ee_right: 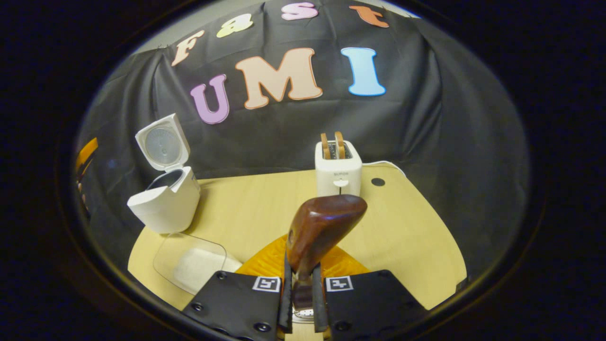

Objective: Close the left gripper, press the button to open the rice cooker; take a wooden spoon from the chopstick holder with the right hand, scoop a spoonful of rice and pour it into the rice cooker, then put the wooden spoon back into the chopstick holder.

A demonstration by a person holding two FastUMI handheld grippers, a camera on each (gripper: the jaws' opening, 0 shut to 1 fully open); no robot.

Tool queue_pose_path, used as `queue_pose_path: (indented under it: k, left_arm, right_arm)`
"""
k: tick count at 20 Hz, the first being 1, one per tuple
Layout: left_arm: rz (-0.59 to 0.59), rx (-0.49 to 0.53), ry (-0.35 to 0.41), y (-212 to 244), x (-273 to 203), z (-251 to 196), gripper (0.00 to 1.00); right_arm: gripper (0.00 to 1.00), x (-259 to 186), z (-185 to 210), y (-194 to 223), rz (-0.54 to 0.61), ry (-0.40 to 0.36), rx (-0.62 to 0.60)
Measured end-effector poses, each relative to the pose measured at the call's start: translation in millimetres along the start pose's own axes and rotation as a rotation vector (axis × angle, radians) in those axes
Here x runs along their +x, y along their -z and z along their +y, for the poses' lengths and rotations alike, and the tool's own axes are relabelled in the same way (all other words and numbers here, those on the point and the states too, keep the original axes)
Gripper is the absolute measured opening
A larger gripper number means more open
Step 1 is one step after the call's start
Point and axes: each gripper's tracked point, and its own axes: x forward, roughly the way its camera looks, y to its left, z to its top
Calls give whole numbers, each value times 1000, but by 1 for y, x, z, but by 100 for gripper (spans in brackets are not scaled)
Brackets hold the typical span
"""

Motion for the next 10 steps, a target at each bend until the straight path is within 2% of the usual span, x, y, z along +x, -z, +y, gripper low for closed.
queue_pose_path:
  k: [5, 6, 10]
  left_arm:
    - [-2, -6, -14, 0, -2, 15, 94]
    - [-2, -9, -18, 0, -3, 19, 96]
    - [-1, -14, -39, 1, -9, 38, 94]
  right_arm:
    - [21, -4, 45, -20, -32, -68, -43]
    - [21, -4, 56, -20, -35, -85, -51]
    - [21, -6, 100, -21, -50, -146, -74]
